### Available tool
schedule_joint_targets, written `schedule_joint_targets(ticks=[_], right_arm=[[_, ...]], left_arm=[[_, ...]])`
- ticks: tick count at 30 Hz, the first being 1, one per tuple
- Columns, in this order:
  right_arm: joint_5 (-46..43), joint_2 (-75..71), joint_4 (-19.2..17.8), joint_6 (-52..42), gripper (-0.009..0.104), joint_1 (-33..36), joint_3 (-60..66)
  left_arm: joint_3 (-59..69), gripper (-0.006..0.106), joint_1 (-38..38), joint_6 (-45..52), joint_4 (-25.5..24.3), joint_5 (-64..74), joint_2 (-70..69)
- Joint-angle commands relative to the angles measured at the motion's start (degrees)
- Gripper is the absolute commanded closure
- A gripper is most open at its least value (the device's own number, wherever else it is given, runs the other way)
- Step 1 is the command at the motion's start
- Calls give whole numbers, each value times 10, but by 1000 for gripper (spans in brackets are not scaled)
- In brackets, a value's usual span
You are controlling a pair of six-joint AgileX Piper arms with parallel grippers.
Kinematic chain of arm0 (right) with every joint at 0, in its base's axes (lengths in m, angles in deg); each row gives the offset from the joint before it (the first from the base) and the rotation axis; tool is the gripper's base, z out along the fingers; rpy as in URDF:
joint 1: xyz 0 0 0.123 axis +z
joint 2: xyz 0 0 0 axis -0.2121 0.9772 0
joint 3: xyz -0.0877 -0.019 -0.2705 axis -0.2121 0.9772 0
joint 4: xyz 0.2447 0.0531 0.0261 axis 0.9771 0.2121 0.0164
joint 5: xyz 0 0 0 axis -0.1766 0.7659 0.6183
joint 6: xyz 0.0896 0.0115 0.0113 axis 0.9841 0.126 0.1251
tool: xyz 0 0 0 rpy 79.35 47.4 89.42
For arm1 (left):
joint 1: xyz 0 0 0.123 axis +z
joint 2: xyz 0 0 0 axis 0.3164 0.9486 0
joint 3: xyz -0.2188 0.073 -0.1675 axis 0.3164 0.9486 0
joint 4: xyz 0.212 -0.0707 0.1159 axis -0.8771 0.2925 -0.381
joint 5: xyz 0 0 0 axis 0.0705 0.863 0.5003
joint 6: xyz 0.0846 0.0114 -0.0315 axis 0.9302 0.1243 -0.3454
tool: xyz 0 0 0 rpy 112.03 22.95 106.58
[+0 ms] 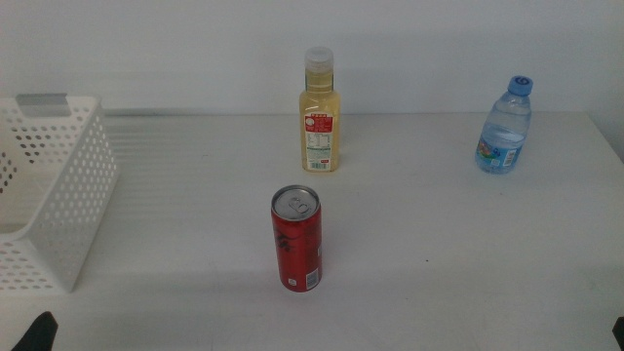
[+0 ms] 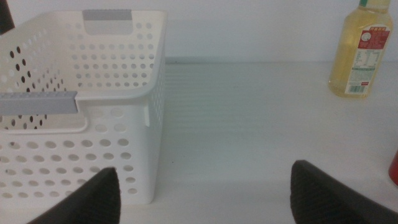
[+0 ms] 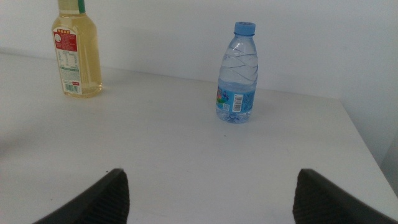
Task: Use arms to grab the bottles and put them into the dustbin to the left of the table.
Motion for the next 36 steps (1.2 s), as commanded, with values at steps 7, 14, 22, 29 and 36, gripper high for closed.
schedule_joint_targets(ticks=[7, 14, 22, 29, 36], right_arm=[[-42, -15, 0, -9, 18, -3, -4], [-42, -15, 0, -9, 18, -3, -4], [-42, -15, 0, -9, 18, -3, -4], [-42, -15, 0, -9, 18, -3, -4], [-42, -15, 0, -9, 18, -3, -4]], left_arm=[[2, 10, -30, -9, -4, -198, 64], [2, 10, -142, -9, -9, -459, 296], [2, 10, -252, 2, -9, -714, 556], [3, 10, -259, -5, -17, -875, 730], [4, 10, -259, -18, -46, -875, 783]])
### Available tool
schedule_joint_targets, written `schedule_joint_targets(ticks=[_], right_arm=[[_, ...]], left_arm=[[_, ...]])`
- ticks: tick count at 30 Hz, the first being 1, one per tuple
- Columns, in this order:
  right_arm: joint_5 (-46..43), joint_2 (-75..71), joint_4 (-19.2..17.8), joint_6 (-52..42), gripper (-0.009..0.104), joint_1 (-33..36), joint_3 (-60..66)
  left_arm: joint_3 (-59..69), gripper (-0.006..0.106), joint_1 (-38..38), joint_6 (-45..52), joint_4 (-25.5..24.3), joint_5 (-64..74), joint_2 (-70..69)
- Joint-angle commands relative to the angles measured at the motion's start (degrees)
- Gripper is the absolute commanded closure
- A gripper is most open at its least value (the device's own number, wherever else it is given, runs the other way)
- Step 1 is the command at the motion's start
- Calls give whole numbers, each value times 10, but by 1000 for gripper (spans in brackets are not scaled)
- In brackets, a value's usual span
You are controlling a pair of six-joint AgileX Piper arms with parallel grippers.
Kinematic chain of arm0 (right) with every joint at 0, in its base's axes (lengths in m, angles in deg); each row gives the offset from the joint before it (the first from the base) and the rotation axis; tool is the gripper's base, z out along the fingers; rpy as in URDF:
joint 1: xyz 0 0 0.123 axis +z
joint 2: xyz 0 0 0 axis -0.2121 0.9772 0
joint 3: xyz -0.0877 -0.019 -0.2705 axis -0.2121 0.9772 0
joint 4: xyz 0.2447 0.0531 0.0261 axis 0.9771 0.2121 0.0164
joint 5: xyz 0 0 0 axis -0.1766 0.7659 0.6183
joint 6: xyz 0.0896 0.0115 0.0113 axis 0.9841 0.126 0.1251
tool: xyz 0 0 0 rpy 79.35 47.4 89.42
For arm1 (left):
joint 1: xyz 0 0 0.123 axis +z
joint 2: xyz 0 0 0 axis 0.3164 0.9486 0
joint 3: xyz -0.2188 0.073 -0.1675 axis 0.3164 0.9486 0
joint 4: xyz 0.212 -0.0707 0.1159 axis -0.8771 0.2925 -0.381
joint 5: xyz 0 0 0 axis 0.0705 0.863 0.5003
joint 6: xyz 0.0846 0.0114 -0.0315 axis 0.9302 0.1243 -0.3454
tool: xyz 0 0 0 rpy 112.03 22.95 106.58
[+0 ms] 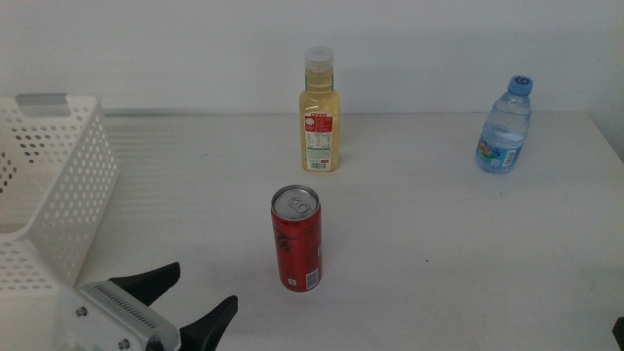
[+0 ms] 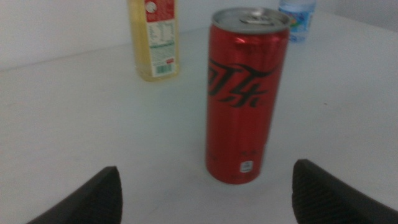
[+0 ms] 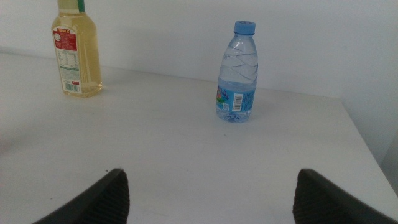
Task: Use arms to grab the bottles and put them into the dustbin to the left of the table.
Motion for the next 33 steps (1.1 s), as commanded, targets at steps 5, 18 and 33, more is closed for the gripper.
schedule_joint_targets(ticks=[5, 18, 33], right_arm=[[-43, -15, 0, -9, 18, -3, -4], [-43, -15, 0, -9, 18, -3, -4], [-43, -15, 0, -9, 18, -3, -4]], left_arm=[[10, 10, -3, -14, -2, -107, -11], [9, 10, -3, -22, 34, -107, -6], [8, 10, -3, -22, 27, -107, 35]])
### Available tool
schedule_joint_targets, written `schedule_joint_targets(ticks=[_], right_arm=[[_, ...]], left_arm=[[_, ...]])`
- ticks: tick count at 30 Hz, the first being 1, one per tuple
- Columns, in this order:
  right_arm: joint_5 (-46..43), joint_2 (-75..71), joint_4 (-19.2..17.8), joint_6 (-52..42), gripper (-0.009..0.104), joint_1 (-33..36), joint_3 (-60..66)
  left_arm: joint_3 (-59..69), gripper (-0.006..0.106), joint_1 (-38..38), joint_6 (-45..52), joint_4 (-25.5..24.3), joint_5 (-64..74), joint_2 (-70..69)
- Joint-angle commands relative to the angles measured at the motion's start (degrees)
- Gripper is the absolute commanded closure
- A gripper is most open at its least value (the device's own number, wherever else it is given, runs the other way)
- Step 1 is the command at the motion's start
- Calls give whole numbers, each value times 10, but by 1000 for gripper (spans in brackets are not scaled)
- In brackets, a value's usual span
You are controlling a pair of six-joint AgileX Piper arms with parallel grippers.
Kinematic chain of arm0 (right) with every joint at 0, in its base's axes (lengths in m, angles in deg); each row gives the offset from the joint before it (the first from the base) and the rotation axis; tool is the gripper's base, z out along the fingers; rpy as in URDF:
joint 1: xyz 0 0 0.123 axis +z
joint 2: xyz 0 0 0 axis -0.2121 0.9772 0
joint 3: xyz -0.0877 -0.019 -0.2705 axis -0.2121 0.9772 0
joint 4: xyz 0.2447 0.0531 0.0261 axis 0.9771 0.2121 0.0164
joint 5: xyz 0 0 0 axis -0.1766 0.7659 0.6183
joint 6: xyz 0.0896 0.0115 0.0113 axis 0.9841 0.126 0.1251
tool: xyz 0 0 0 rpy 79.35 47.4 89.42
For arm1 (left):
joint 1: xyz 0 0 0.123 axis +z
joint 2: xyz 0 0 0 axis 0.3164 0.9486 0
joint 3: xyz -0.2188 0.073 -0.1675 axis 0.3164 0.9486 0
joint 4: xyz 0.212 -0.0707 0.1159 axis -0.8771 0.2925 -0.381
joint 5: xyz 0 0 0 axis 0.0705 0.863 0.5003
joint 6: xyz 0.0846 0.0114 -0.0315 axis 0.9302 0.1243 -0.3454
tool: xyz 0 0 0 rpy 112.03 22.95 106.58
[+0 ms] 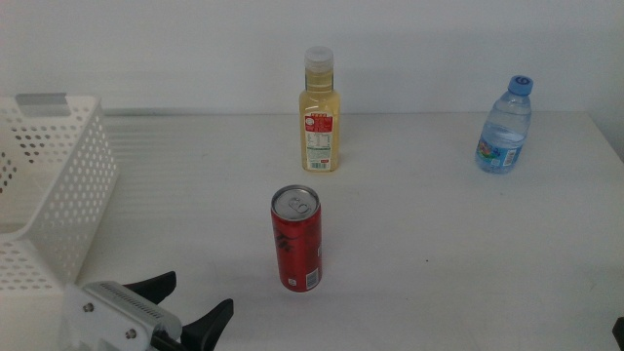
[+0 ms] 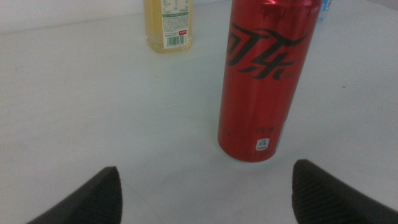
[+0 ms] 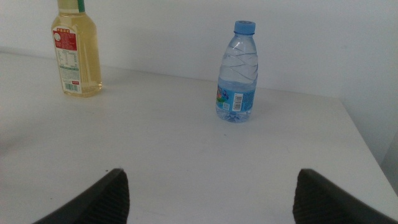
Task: Use arms to grab the bottles and put them into the dustbin to the left of the table.
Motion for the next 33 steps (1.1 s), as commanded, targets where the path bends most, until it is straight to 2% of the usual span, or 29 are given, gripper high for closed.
schedule_joint_targets(ticks=[1, 10, 18, 33], right_arm=[[-44, -15, 0, -9, 18, -3, -4], [-44, -15, 0, -9, 18, -3, -4], [-44, -15, 0, -9, 18, -3, -4], [-44, -15, 0, -9, 18, -3, -4]], left_arm=[[9, 10, -3, -6, 1, -104, -8], [-58, 10, -3, -7, -63, -53, -8], [-140, 10, -3, -17, -76, 27, -2], [-230, 10, -3, -44, -123, -7, 120]])
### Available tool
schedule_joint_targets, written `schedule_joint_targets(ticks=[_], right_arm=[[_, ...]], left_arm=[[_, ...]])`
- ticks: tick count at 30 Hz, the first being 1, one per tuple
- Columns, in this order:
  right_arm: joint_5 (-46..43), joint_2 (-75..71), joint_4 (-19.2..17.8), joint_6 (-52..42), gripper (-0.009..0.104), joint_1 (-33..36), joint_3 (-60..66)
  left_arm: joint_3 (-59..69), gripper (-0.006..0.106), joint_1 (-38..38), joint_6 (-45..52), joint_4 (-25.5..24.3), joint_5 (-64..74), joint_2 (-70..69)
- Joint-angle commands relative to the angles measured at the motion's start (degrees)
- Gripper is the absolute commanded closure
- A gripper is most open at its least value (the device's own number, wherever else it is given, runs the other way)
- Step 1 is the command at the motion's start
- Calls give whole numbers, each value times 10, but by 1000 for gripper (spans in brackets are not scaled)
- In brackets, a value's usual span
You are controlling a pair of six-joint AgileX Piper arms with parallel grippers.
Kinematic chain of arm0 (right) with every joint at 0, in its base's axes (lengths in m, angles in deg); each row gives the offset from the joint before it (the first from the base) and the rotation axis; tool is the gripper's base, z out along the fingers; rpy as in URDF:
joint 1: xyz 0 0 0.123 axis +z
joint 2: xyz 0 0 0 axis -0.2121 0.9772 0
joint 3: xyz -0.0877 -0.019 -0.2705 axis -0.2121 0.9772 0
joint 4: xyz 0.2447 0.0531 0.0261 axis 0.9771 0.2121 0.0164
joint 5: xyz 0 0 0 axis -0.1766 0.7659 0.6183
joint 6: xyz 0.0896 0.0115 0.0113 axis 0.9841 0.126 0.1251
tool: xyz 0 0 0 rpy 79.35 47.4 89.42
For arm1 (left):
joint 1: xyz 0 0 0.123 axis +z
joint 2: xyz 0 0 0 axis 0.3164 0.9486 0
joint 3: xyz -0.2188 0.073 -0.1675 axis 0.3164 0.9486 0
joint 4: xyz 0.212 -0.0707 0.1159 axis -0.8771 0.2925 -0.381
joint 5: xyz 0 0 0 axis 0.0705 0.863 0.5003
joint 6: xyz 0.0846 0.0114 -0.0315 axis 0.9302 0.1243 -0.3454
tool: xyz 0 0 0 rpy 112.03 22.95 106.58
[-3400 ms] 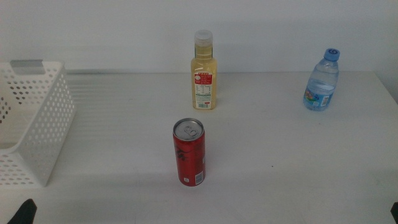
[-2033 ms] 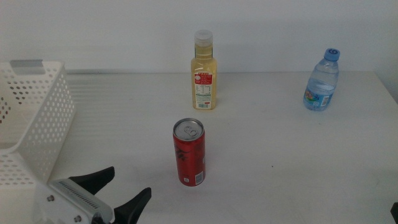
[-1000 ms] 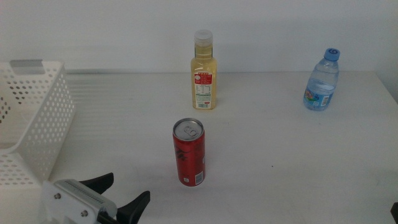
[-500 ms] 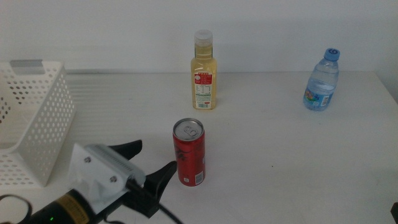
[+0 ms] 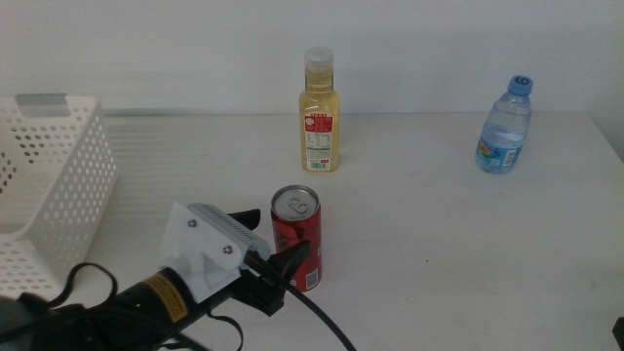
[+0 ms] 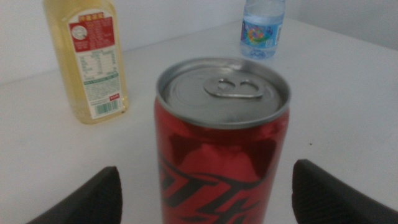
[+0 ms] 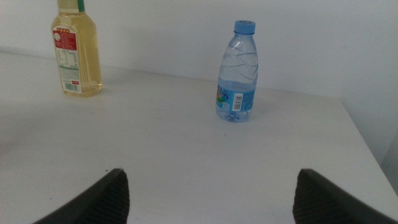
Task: Use arms to grab the bottles and put them into the dustbin to the left of the table.
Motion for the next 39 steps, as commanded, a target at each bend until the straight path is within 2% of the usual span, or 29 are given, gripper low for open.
schedule_joint_targets(ticks=[1, 25, 28, 33, 39], right_arm=[[-44, -15, 0, -9, 18, -3, -4], [-44, -15, 0, -9, 18, -3, -4], [-44, -15, 0, -9, 18, -3, -4], [-44, -15, 0, -9, 18, -3, -4], [-44, -15, 0, -9, 18, -3, -4]], left_arm=[[-22, 10, -2, -11, -6, -56, 2], [-104, 11, -2, -24, -32, -148, 150], [-104, 14, -2, -24, -24, -148, 152], [-104, 38, -2, -22, -7, -148, 152], [-103, 84, -2, -32, 3, -148, 152]])
